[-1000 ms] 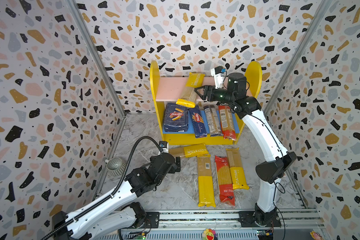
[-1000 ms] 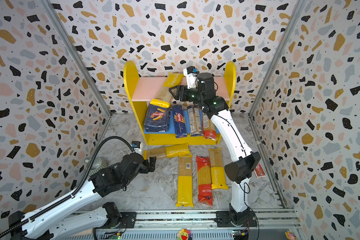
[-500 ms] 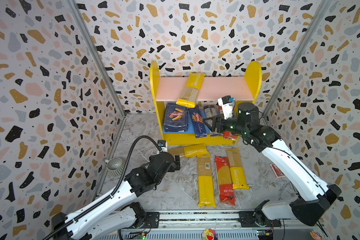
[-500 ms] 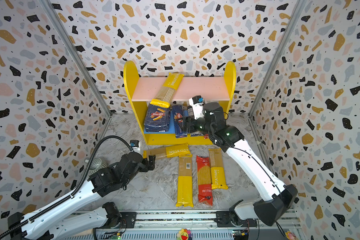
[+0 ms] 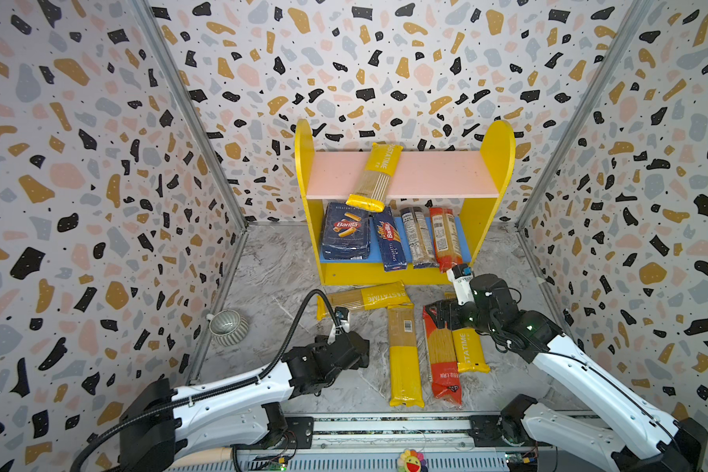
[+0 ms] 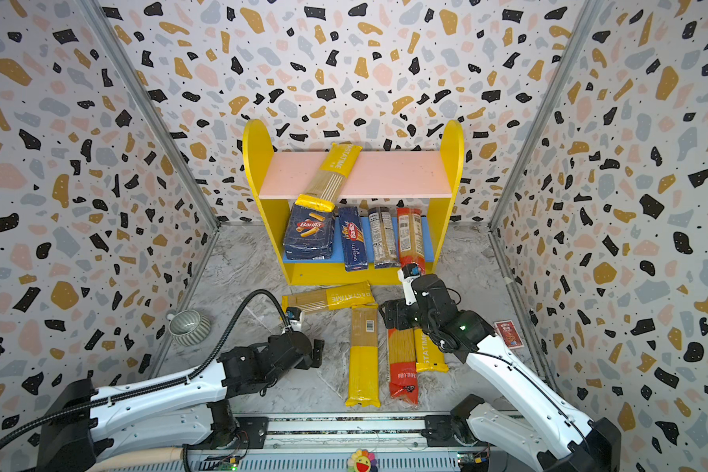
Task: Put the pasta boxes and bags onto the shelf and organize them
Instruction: 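Open the right gripper and pull it back down toward the floor bags, then reach the left gripper to a clear yellow-banded spaghetti bag and grasp it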
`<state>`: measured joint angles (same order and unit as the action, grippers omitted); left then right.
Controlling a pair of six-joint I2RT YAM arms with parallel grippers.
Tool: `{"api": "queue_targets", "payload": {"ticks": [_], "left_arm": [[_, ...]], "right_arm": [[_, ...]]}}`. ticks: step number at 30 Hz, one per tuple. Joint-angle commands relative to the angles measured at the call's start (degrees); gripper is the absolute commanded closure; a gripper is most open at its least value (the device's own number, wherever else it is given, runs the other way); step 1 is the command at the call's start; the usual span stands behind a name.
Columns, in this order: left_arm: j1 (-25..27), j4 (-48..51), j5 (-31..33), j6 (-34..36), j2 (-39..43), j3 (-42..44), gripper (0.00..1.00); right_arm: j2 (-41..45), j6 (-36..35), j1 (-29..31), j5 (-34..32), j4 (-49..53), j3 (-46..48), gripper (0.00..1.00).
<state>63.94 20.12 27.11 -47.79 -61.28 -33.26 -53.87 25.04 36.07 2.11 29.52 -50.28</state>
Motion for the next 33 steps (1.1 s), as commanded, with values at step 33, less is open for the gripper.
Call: {"api": "queue_targets", "payload": {"ticks": [33], "left_arm": [[15.2, -9.7, 0.7, -12.3, -46.0, -23.1, 0.01]], "right_arm": [[20.4, 5.7, 0.2, -14.0, 14.5, -0.9, 0.01]]}}
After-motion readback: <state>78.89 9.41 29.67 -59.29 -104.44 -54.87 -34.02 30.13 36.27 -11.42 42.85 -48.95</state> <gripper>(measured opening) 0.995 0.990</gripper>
